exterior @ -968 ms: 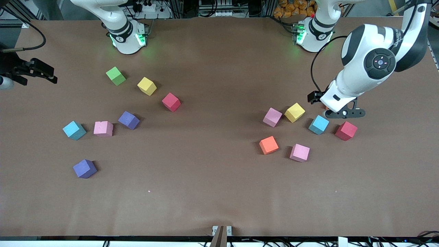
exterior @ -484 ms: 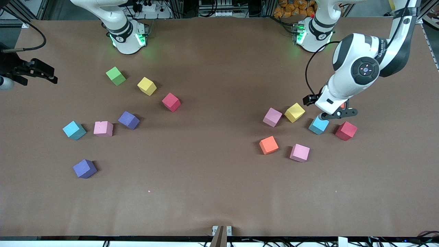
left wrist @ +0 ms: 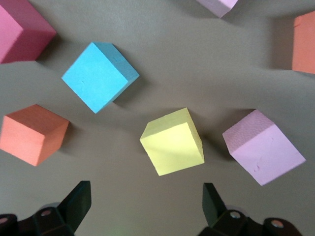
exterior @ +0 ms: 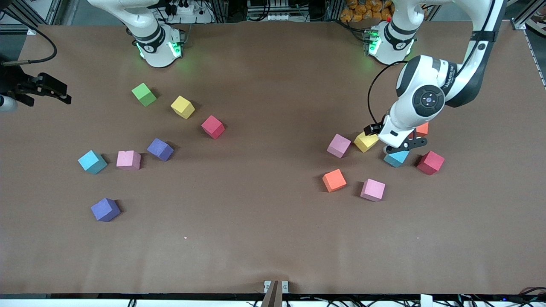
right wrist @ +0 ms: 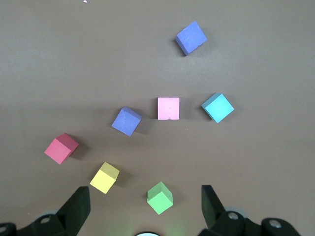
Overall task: Form number 2 with 11 blocks
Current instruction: 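Close the left gripper on the yellow cube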
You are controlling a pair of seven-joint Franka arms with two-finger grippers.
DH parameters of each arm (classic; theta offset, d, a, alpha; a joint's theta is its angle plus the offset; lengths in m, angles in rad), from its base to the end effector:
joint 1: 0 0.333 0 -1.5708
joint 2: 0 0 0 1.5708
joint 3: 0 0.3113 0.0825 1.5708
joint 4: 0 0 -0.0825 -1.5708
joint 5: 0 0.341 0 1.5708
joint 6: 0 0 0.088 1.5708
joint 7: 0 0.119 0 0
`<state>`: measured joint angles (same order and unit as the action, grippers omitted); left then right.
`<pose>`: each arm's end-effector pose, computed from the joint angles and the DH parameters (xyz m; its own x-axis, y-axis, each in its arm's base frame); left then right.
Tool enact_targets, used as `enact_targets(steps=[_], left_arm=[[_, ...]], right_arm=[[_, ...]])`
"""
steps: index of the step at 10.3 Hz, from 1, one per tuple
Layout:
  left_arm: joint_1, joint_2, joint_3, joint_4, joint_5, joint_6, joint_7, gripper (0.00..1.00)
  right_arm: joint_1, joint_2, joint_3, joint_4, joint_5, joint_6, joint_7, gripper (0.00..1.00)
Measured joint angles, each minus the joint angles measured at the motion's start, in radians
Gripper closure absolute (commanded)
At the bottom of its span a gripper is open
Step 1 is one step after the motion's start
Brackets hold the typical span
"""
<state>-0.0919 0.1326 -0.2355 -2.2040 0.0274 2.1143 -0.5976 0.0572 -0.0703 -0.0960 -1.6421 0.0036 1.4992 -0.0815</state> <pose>0.4605 -0.1542 0.3200 0.9490 0.2553 -0.1852 0.2376 -0.9648 -0.1127 0.4803 -0.0199 0.6063 0.9965 0.0438 -0.0718 0.0427 -0.9990 -0.0162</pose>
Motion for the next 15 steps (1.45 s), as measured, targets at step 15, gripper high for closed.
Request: enact_targets(steps=[15], left_arm=[[-0.023, 0.112, -0.010, -0.145, 0.042, 0.356, -0.247, 0.00]], right_arm=[[0.049, 0.098, 0.009, -0.004, 0.005, -0.092, 0.051, 0.00]])
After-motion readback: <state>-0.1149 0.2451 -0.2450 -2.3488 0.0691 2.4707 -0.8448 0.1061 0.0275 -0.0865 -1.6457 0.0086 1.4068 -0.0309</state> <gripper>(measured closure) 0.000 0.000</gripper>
